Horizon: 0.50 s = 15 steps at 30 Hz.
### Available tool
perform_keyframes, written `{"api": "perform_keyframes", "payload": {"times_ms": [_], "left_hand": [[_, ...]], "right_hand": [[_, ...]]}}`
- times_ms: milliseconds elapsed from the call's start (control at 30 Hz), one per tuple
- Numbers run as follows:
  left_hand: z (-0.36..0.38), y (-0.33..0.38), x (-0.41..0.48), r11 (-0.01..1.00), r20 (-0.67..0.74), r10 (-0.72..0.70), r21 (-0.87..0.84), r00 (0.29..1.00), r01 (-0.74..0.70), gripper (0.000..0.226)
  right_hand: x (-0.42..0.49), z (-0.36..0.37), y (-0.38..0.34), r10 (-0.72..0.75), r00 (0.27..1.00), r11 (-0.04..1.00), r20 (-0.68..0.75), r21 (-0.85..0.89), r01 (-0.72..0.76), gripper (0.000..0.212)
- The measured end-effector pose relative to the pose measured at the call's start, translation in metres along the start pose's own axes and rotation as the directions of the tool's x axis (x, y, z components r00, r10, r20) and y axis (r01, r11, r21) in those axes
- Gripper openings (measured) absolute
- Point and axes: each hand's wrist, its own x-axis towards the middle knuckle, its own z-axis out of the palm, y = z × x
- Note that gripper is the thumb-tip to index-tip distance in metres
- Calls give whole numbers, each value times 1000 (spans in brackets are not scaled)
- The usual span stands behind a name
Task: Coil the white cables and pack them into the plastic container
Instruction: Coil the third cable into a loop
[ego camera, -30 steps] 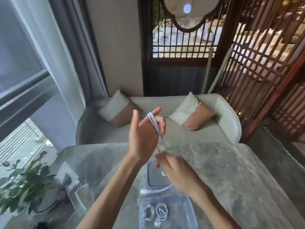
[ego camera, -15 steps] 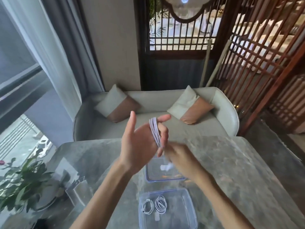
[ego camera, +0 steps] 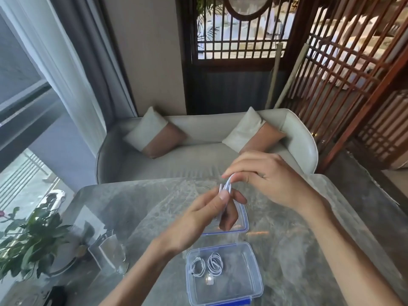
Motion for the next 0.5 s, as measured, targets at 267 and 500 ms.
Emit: {"api": "perform_keyframes", "payload": {"times_ms": [267, 500], "left_hand": [[-5, 6, -8, 960, 84, -9, -279, 996, 32, 35], [-13, -3, 1, 830, 47, -19, -557, 999, 42, 62]], "right_hand": [[-11, 31, 12, 279, 954, 717, 111, 636, -284, 17], [-19, 68, -2, 364, 918, 495, 155, 803, -331, 26]]}}
